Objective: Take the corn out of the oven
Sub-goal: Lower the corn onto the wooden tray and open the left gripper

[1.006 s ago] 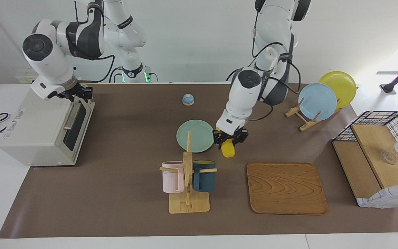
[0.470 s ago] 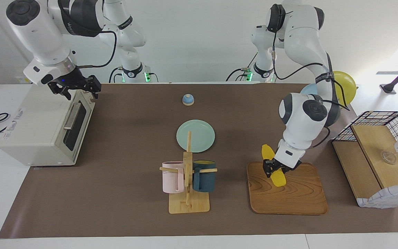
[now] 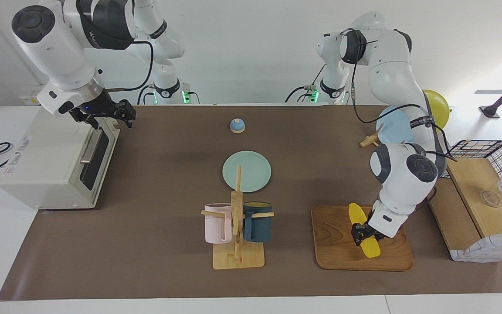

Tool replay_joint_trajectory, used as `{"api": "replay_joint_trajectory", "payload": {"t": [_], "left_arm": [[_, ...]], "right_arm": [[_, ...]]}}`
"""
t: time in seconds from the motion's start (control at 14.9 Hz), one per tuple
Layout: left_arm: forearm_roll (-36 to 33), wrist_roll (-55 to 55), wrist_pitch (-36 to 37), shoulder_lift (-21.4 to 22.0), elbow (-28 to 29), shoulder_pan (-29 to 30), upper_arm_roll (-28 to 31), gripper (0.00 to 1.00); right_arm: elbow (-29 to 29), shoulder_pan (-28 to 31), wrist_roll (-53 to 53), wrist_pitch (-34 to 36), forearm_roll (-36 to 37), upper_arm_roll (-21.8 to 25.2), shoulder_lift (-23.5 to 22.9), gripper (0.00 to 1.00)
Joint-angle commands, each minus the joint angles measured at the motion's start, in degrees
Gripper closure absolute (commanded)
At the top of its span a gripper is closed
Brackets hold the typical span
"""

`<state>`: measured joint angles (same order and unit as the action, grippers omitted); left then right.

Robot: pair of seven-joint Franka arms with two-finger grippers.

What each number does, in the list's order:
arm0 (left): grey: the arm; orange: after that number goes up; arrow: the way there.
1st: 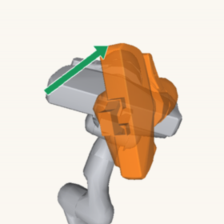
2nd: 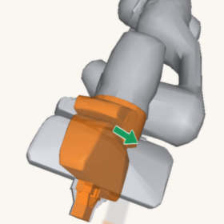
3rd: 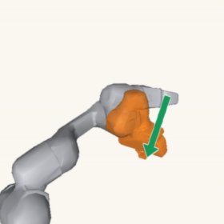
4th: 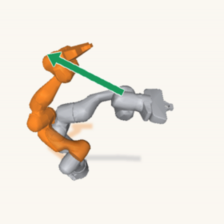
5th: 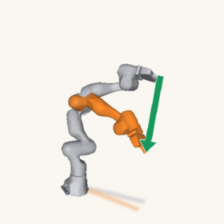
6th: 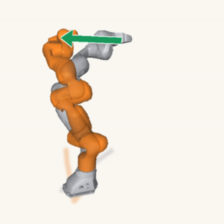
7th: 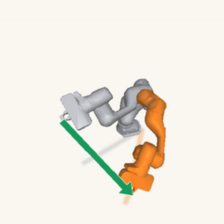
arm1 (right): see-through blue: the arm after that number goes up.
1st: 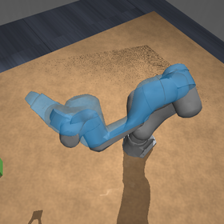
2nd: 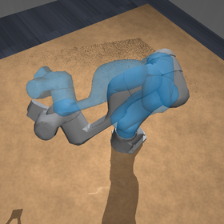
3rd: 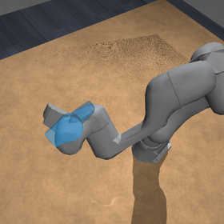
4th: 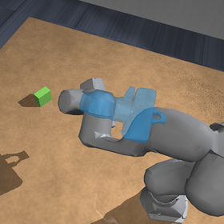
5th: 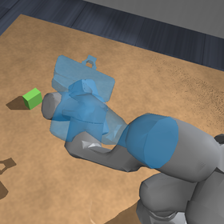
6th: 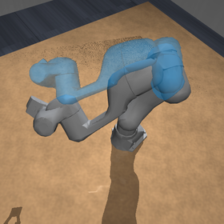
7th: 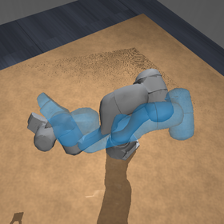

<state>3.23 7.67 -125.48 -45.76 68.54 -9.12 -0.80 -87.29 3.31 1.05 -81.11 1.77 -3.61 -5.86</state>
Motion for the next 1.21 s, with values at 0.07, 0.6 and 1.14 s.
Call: {"api": "replay_joint_trajectory", "payload": {"t": [0.07, 0.6, 1.14], "left_arm": [[0.2, -2.7, -0.1, -4.1, -5.1, 0.6, -0.5, 1.0], [0.4, -2.7, 1.4, 1.4, -1.2, 0.6, 0.0, 0.0], [-0.2, -2.0, 22.9, 20.1, 5.0, 1.8, 0.6, 0.0]], "right_arm": [[2.8, -1.0, -1.7, 2.5, -2.2, 1.4, -0.5, 0.0], [-4.2, -1.7, -2.6, 1.5, -2.3, 1.7, 4.9, 0.0], [-4.1, -1.3, -2.4, 1.6, -2.4, 1.7, 4.7, 0.0]]}}
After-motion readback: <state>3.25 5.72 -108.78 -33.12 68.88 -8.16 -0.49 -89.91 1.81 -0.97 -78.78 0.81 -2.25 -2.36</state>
